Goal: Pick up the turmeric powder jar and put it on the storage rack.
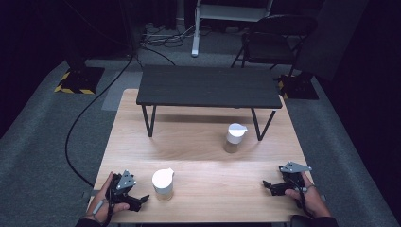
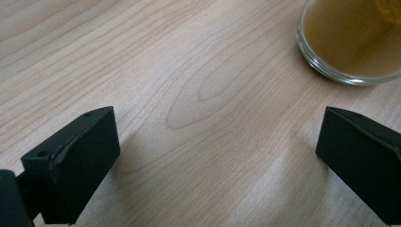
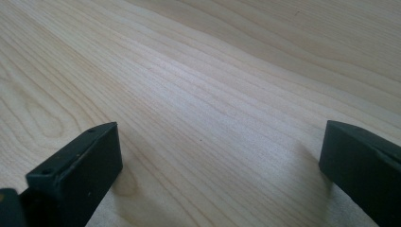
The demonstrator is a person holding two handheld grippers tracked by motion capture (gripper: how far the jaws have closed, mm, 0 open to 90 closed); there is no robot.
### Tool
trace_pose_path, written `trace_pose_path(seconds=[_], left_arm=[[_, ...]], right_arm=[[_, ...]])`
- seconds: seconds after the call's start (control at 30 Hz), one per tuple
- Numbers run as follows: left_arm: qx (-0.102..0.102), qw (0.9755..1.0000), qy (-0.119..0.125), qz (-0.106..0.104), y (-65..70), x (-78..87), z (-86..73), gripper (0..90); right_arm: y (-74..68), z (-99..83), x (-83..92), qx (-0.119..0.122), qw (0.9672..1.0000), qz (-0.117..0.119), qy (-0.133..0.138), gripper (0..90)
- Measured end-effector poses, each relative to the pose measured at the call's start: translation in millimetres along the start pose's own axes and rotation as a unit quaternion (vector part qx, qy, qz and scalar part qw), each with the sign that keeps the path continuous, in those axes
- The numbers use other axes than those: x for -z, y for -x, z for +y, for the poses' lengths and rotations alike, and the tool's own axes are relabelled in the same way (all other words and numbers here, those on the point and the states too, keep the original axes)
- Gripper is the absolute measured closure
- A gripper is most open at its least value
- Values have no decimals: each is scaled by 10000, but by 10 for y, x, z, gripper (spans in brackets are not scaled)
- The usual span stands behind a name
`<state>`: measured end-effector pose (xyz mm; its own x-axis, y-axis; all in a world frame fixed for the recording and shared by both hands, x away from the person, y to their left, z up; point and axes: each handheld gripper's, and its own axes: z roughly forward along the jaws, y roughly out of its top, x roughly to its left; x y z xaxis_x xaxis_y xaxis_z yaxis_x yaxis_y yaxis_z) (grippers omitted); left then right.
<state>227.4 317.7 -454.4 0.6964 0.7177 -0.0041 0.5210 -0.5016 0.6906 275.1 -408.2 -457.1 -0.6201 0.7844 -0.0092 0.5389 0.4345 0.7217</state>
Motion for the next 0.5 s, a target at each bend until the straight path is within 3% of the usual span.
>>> trace_pose_path(seconds=[0.5], left_arm=[[26, 10000, 4, 23, 13, 2, -4, 4]], right_arm=[[0, 1, -1, -1, 10000, -1, 0, 0]])
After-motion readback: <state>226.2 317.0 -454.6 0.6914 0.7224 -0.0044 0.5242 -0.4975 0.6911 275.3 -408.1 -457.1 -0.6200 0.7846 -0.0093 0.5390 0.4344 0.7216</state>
